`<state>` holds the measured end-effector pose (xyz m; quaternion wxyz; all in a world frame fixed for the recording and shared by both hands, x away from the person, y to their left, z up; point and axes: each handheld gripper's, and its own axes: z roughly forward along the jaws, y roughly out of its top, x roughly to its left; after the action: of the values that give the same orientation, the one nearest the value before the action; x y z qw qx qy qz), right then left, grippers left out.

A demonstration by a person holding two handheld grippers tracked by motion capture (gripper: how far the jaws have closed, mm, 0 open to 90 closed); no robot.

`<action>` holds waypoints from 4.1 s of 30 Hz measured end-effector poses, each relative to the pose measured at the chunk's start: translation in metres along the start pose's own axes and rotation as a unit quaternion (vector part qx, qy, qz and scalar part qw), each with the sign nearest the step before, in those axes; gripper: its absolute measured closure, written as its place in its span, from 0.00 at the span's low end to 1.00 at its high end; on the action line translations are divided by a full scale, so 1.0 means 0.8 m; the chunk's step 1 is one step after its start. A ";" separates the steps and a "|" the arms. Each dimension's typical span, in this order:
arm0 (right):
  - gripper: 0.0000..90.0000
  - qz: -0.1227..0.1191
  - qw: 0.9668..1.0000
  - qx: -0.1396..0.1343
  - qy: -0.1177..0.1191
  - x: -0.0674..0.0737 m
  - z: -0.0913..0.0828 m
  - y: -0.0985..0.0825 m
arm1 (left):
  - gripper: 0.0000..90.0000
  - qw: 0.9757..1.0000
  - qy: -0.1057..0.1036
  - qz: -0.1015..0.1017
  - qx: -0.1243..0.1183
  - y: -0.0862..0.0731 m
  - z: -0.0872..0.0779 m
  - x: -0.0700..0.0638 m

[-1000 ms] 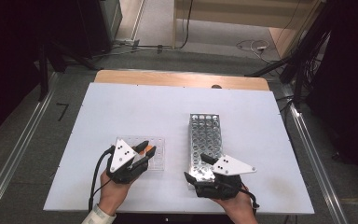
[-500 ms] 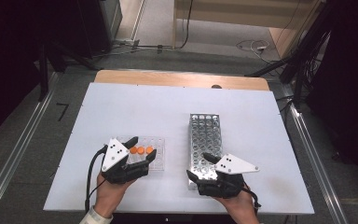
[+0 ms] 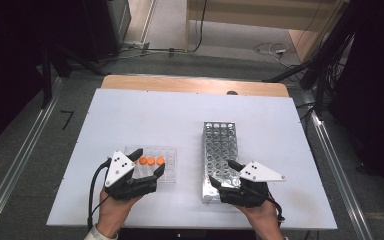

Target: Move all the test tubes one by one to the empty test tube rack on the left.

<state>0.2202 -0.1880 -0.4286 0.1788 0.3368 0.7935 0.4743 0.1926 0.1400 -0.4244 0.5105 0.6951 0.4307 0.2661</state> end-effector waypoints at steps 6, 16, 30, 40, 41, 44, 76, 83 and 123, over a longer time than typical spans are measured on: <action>0.23 0.006 1.000 0.000 -0.010 -0.009 -0.003 -0.003 | 0.23 1.000 0.004 -0.002 -0.001 -0.004 -0.006 0.003; 0.23 0.011 1.000 -0.003 -0.024 -0.018 -0.009 -0.006 | 0.23 1.000 0.011 -0.007 0.000 -0.009 -0.015 0.009; 0.23 0.021 0.999 -0.008 -0.041 -0.033 -0.024 -0.012 | 0.23 1.000 0.018 -0.009 0.001 -0.015 -0.025 0.014; 0.23 0.030 0.998 -0.011 -0.053 -0.044 -0.035 -0.018 | 0.23 1.000 0.023 -0.011 0.003 -0.020 -0.031 0.018; 0.23 0.032 0.998 -0.011 -0.055 -0.045 -0.036 -0.019 | 0.22 1.000 0.024 -0.011 0.004 -0.021 -0.032 0.019; 0.23 0.033 0.998 -0.011 -0.058 -0.048 -0.039 -0.020 | 0.22 1.000 0.025 -0.012 0.004 -0.022 -0.034 0.020; 0.22 0.062 0.993 -0.018 -0.100 -0.085 -0.071 -0.038 | 0.21 0.998 0.061 -0.035 -0.001 -0.031 -0.059 0.052; 0.22 0.068 0.991 -0.020 -0.110 -0.093 -0.077 -0.042 | 0.21 0.997 0.070 -0.038 0.001 -0.034 -0.063 0.059; 0.19 0.093 0.977 -0.006 -0.189 -0.141 -0.107 -0.075 | 0.16 0.987 0.136 -0.079 0.026 -0.061 -0.070 0.112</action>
<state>0.2268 -0.3411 -0.4434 0.2826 0.4921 0.7077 0.4210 0.1752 0.2497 -0.4574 0.4487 0.6288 0.5567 0.3057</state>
